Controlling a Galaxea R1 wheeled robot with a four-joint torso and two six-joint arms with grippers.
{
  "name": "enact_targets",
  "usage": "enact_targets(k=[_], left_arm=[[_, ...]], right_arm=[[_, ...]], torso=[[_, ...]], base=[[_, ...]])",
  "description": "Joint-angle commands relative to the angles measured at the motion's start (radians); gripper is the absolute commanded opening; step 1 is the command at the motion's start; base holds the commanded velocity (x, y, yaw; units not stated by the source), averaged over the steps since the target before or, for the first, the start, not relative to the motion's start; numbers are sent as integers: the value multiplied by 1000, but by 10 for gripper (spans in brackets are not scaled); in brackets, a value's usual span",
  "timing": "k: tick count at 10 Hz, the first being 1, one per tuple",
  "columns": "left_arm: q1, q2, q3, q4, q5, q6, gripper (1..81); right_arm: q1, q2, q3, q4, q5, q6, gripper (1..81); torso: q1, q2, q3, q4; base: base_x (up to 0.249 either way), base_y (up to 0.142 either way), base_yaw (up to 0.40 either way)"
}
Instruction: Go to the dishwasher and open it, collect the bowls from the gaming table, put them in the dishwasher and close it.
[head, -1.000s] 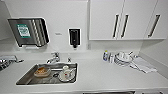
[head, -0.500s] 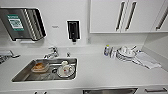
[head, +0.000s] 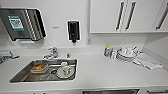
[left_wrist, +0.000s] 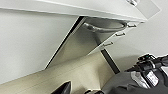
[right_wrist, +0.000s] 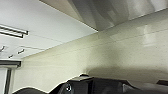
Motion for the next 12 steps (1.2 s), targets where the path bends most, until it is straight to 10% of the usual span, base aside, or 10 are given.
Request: enact_targets(k=[1,3,6,12], left_arm=[[-183,-25,47,-14,149,-62,811],[-196,-19,49,-14,150,-64,811],[-223,-32,44,-13,170,-64,811],[-337,-52,72,-25,187,-64,811]], right_arm=[[82,-43,35,17,-49,0,811],[89,-52,41,17,-49,16,811],[132,-72,93,20,-49,60,811],[314,-201,242,18,-103,288,811]], torso=[[63,-98,-92,0],[102,-158,-148,0],[98,-150,-115,0],[106,-161,-127,0]], base=[[0,0,0],[0,0,0],[0,0,0],[0,0,0]])
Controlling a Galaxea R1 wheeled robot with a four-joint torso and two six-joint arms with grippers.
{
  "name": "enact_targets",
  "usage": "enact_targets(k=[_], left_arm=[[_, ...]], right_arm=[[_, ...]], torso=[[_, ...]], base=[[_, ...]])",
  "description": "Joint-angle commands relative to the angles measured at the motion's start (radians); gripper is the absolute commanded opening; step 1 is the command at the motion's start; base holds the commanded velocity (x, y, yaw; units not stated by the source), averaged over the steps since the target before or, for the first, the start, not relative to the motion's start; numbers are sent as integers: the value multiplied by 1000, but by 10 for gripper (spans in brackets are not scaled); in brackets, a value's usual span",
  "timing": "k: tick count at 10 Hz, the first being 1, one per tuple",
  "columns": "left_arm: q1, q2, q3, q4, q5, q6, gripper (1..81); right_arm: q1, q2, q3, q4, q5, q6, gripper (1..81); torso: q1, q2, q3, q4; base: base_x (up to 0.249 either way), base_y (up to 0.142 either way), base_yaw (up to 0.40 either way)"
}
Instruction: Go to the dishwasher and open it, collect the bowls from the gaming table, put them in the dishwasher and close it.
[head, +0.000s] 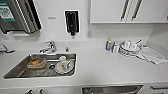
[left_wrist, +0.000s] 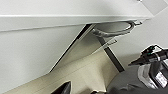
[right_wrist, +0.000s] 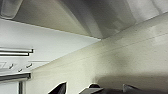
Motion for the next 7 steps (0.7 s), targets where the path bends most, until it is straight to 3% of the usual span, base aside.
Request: enact_targets(k=[1,7], left_arm=[[-110,-51,48,-15,31,6,811],[-115,-51,50,-1,38,7,811]], right_arm=[[191,-94,81,13,-126,165,811],[414,-145,118,12,-261,468,811]], torso=[[0,0,0,0],[0,0,-1,0]], base=[[0,0,0],[0,0,0]])
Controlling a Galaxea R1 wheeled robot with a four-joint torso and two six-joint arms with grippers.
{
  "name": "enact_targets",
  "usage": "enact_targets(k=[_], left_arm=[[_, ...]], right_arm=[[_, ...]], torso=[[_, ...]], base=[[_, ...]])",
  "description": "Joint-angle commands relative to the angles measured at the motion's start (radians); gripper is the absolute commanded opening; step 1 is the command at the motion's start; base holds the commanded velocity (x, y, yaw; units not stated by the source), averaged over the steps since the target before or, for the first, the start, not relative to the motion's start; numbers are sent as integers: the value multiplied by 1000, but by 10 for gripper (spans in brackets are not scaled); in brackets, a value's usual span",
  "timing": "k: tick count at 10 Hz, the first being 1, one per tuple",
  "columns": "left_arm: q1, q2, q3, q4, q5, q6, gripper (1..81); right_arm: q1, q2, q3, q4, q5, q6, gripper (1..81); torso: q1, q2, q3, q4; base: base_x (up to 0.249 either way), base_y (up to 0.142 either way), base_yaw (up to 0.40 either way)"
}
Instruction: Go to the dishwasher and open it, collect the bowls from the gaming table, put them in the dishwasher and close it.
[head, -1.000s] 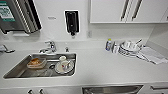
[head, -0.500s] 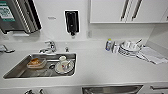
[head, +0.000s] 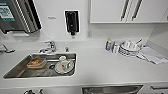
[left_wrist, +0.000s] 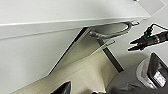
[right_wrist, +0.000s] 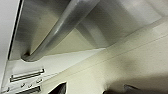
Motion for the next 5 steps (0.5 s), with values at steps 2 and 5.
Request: enact_targets(k=[2,5], left_arm=[[-90,-43,29,-3,25,7,811],[-90,-46,26,-3,25,7,811]], right_arm=[[225,-83,43,12,-128,290,811],[291,-81,42,11,-148,402,811]], torso=[[0,0,0,0],[0,0,0,0]], base=[[0,0,0],[0,0,0]])
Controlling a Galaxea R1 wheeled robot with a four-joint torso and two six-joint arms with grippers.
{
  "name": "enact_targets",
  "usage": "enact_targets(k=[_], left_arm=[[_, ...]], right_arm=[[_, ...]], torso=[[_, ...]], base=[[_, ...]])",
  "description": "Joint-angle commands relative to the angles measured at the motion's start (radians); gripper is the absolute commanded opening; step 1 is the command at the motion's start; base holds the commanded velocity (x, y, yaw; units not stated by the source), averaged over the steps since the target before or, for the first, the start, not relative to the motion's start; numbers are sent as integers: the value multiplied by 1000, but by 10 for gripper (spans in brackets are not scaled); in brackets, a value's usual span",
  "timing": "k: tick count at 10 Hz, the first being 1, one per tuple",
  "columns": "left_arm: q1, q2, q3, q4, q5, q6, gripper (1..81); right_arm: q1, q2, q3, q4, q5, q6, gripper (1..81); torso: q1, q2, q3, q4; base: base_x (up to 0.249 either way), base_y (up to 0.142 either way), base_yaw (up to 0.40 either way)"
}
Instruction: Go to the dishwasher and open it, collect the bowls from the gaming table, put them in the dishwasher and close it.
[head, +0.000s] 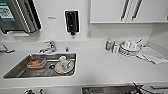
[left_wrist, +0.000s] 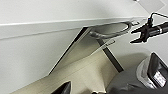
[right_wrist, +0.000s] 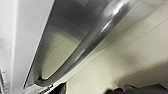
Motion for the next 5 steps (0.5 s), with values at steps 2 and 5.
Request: enact_targets(k=[2,5], left_arm=[[-88,-42,26,-2,26,7,811],[-88,-41,23,-2,26,7,811]], right_arm=[[144,-38,-7,-1,-42,147,811],[135,-27,-47,-55,-35,147,811]], torso=[[0,0,0,0],[0,0,0,0]], base=[[0,0,0],[0,0,0]])
